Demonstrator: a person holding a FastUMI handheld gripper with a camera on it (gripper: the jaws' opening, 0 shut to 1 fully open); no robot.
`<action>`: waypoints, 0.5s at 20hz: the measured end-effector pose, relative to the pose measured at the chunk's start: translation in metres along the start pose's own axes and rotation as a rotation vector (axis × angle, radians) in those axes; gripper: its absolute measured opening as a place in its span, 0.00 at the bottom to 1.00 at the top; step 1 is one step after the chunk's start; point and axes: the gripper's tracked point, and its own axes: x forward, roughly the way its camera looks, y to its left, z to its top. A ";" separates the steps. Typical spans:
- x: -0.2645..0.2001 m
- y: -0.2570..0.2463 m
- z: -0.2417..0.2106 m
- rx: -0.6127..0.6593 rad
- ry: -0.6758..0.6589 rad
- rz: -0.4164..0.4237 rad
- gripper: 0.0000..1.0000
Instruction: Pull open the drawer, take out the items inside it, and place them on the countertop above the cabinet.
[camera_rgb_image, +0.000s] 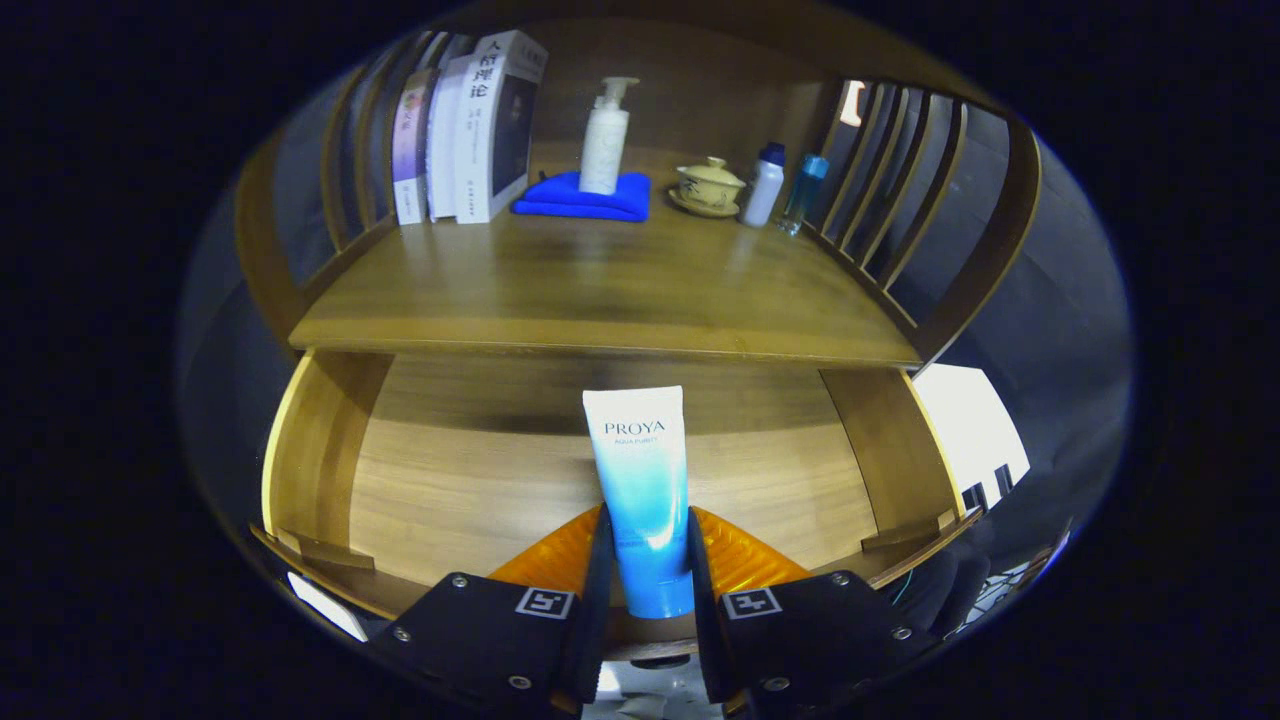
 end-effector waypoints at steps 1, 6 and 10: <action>-0.006 0.002 0.005 -0.008 -0.029 0.000 0.40; -0.029 0.014 0.042 -0.049 -0.154 0.002 0.40; -0.028 0.019 0.079 -0.038 -0.204 0.012 0.39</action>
